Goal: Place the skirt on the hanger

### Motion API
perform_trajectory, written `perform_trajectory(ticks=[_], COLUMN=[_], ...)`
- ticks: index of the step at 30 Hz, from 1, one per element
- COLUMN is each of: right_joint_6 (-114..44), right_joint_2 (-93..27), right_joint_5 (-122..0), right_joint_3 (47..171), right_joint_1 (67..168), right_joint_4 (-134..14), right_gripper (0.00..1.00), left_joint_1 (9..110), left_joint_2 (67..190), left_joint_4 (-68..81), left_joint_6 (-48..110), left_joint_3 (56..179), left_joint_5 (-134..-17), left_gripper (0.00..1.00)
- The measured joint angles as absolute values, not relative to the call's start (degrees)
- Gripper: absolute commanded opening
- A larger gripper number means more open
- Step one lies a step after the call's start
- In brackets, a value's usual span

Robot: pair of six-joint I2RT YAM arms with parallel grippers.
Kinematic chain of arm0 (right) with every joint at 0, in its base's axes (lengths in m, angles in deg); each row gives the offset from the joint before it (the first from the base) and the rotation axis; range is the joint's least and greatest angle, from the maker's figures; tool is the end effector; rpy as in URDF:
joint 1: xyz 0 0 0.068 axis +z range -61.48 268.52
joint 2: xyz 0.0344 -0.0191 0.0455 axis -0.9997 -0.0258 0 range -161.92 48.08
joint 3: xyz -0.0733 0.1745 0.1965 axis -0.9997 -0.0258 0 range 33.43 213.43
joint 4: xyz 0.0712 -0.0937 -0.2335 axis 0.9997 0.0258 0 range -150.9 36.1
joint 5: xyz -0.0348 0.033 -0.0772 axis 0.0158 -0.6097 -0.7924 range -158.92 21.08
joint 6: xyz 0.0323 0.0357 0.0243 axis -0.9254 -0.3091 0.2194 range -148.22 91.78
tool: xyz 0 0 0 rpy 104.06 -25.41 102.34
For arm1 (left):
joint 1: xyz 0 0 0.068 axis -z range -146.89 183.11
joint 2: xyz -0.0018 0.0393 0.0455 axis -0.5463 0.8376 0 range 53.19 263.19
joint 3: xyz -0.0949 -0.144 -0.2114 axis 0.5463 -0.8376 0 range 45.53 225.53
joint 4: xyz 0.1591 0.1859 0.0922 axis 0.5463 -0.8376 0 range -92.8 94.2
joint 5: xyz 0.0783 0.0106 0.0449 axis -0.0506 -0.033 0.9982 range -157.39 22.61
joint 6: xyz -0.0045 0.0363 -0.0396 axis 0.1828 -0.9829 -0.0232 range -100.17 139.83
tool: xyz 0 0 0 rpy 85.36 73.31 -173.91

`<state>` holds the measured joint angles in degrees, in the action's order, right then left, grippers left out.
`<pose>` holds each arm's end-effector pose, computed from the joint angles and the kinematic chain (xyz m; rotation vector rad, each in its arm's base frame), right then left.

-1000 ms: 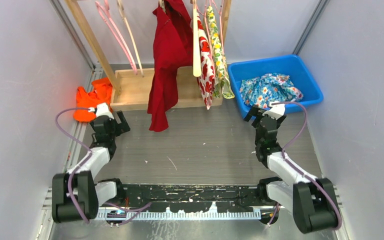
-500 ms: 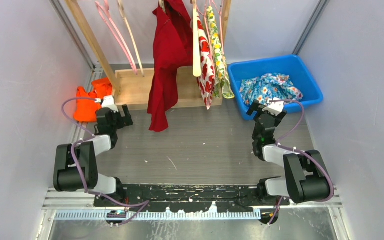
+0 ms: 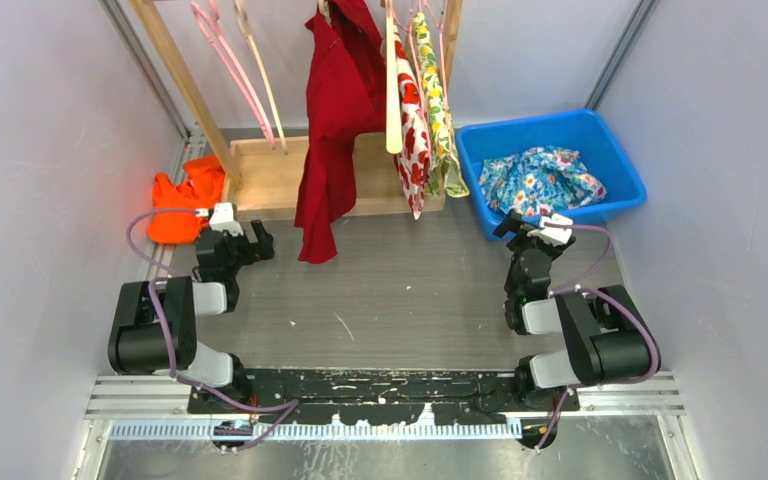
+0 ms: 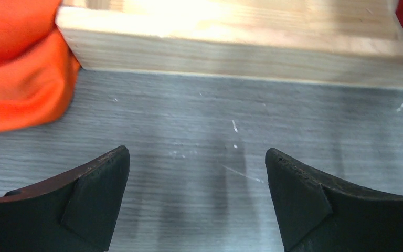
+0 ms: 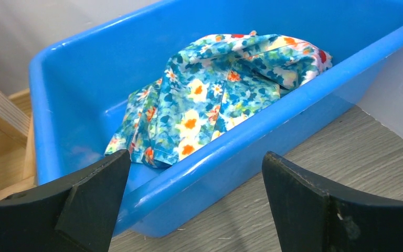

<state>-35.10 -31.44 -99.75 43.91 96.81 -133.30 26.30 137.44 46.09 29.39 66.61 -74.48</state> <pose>0.2204 0.0136 0.1719 0.4096 1.4676 -0.1953 0.2582 0.0265 0.1450 -0.1948 1.9324 -0.1520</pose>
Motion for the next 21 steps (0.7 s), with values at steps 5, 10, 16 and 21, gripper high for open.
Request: perform_trajectory(ticks=[5,10,16,21], right_joint_6=[-35.0,-31.5,-32.1,-34.5], right_joint_2=[-36.7,-31.6,-14.2,-8.3], right_joint_5=[-99.7,-103.7,-107.3,-108.6], right_joint_3=[41.5,41.9,46.1,48.9], right_joint_1=[97.5,102.6,103.3,103.2], right_joint_4=[-144.2,-138.1,-110.1,-93.1], right_gripper=[1.00,1.00,1.00,1.00], left_joint_1=[26.4,27.4,28.7,29.0], left_joint_2=[138.1,138.7,139.6,139.8], left_joint_4=[51.1,54.2,54.6,54.6], left_joint_6=[28.6,28.1,27.2,26.8], left_joint_3=[63.0,63.0,63.1,63.1], left_joint_5=[-76.8,-76.5,-75.5,-74.9], left_gripper=[1.00,1.00,1.00,1.00])
